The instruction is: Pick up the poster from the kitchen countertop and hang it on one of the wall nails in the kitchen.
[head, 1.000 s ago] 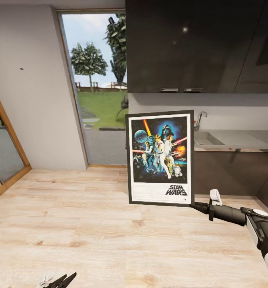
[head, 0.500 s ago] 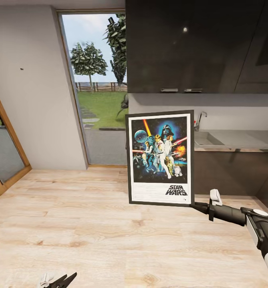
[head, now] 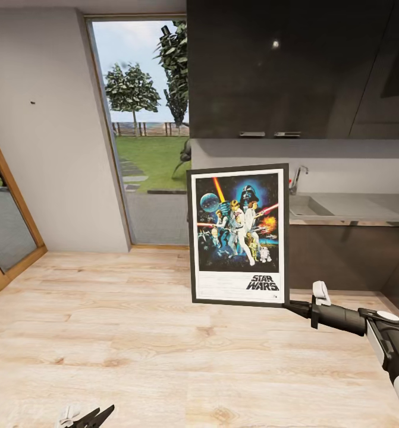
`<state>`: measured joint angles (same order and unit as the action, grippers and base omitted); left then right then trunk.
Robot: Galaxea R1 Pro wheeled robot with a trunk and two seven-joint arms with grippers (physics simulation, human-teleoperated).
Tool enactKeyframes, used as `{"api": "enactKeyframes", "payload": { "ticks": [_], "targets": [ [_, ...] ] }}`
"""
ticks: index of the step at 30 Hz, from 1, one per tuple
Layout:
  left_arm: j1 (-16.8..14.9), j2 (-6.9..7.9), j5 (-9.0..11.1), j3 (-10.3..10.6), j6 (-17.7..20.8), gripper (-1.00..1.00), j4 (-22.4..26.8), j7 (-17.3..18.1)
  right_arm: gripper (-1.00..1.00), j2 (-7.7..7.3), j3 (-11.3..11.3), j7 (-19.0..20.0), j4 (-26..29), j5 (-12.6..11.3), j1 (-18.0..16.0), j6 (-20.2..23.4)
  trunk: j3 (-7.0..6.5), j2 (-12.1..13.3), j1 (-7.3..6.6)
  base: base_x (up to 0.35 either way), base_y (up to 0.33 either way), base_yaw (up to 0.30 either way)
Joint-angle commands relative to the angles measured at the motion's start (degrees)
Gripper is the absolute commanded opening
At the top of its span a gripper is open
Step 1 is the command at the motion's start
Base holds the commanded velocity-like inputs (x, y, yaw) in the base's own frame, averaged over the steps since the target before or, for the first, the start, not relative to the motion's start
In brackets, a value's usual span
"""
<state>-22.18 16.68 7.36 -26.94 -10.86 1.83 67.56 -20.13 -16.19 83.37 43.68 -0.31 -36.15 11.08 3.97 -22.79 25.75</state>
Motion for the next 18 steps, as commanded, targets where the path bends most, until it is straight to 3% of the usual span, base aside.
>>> {"api": "enactKeyframes", "payload": {
  "ticks": [1, 13, 18],
  "targets": [
    [-0.1, 0.02, 0.5, 0.5, -0.3, 1.0, -0.1, 0.1, -1.0, 0.01, -0.1, 0.2, 0.0, 0.0, -0.1, 0.6, 0.13, -0.1, 0.04, 0.0, 0.0, 0.0],
    [-0.1, 0.03, 0.5, 0.5, -0.2, 1.0, -0.1, 0.1, -1.0, -0.05, -0.1, 0.2, 0.0, 0.0, -0.1, 0.6, 0.13, -0.1, 0.04, 0.0, 0.0, 0.0],
    [-0.1, 0.02, 0.5, 0.5, -0.1, 1.0, -0.1, 0.0, -1.0, 0.0, -0.1, 0.2, 0.4, 0.0, -0.1, 0.6, 0.13, -0.1, 0.04, 0.0, 0.017, 0.173]
  ]
}}
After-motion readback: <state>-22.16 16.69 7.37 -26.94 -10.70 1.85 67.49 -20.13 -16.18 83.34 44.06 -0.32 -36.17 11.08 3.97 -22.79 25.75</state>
